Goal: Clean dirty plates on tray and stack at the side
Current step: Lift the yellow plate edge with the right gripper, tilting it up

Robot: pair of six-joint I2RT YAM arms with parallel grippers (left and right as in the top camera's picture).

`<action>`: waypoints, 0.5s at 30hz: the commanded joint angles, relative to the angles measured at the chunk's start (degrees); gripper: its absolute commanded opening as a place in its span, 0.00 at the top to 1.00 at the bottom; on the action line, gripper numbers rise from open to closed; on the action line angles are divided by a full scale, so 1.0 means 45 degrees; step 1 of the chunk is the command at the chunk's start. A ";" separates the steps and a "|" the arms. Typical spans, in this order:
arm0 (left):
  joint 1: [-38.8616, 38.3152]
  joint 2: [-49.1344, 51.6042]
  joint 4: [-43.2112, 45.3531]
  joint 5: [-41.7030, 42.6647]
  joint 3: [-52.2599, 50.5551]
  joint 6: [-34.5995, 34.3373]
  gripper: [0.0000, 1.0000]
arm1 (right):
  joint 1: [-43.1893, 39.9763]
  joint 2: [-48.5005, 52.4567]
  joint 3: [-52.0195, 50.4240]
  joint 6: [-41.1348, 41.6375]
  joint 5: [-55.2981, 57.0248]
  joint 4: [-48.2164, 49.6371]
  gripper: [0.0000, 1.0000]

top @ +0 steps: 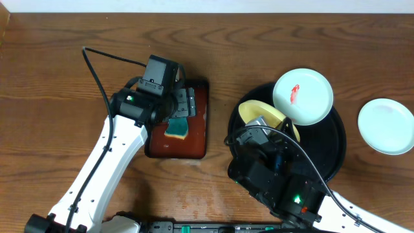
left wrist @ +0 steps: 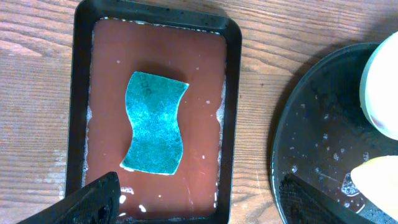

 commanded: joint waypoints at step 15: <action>0.0068 0.0000 -0.0034 0.0024 0.0117 0.0117 0.18 | -0.1739 -0.0102 -0.0034 0.2574 -0.2341 -0.0209 0.99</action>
